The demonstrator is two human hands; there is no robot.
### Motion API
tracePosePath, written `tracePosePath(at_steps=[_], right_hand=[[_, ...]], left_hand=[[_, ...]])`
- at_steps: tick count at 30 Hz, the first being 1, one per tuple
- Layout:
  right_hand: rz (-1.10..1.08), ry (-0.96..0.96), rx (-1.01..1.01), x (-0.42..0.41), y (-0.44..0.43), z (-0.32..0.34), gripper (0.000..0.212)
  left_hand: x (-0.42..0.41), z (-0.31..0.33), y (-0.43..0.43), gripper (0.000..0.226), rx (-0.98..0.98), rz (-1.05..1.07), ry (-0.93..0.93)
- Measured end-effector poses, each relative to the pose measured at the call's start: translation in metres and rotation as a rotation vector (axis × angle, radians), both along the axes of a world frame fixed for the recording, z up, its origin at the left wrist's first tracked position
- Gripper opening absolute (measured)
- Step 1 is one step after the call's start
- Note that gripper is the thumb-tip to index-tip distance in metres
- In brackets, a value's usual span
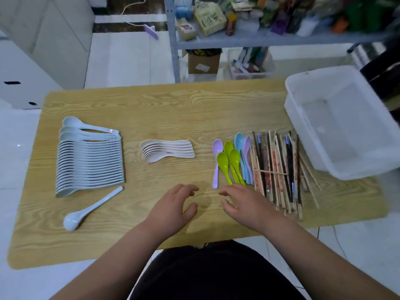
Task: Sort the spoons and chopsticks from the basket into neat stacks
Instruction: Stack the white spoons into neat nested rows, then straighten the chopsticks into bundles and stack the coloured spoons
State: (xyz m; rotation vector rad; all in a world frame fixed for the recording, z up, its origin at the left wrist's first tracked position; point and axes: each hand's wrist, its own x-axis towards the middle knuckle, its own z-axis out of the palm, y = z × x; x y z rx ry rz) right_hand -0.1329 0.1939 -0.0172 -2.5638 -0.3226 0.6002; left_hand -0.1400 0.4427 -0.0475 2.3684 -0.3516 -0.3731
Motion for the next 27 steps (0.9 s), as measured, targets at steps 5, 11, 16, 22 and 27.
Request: tracePosePath(at_steps=[5,11,16,22,27], right_hand=[[-0.184,0.028,0.049,-0.018,-0.008,0.005,0.031],[-0.225,0.084,0.080,-0.021,-0.040,-0.008,0.030],[-0.085,0.157,0.038,0.009,-0.087,-0.011,0.030],[0.085,0.194,0.036,0.049,-0.130,-0.020,0.029],[0.103,0.176,0.035,0.071,-0.134,-0.035,0.027]], left_hand=[[0.013,-0.014,-0.011,0.044,-0.024,-0.081,0.065],[0.029,-0.020,-0.058,0.035,-0.013,0.028,0.194],[0.079,-0.044,-0.105,0.042,0.186,0.275,0.363],[0.106,-0.062,-0.135,0.028,0.332,0.446,0.465],[0.097,-0.056,-0.139,0.017,0.343,0.524,0.449]])
